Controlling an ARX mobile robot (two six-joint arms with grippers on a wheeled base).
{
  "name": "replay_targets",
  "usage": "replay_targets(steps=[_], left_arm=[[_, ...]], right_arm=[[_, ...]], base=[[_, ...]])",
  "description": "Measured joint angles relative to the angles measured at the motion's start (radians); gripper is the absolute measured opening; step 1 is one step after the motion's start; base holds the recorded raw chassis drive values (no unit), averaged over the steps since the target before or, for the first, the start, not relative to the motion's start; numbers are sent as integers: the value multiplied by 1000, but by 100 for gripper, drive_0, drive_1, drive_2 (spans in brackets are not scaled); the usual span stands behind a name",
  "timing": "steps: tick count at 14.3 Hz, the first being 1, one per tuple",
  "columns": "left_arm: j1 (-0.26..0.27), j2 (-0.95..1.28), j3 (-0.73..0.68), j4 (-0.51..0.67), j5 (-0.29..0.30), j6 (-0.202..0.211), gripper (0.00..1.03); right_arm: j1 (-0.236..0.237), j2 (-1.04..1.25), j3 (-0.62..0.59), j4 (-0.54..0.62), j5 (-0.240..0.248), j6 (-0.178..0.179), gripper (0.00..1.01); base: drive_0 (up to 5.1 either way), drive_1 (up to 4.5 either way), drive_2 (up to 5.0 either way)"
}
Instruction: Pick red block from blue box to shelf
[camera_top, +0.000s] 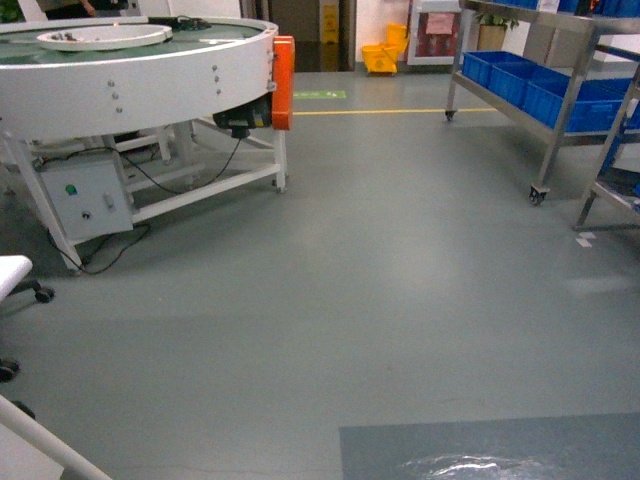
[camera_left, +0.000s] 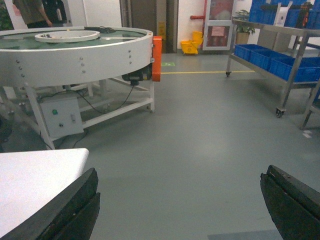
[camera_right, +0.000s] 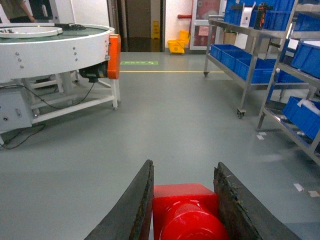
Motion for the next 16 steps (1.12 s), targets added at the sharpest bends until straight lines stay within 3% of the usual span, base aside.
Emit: replay_targets(steps=[16], left_arm=[[0,0,0,0,0,0,98]], right_arm=[[0,0,0,0,0,0,29]], base=[[-6,410,-422]])
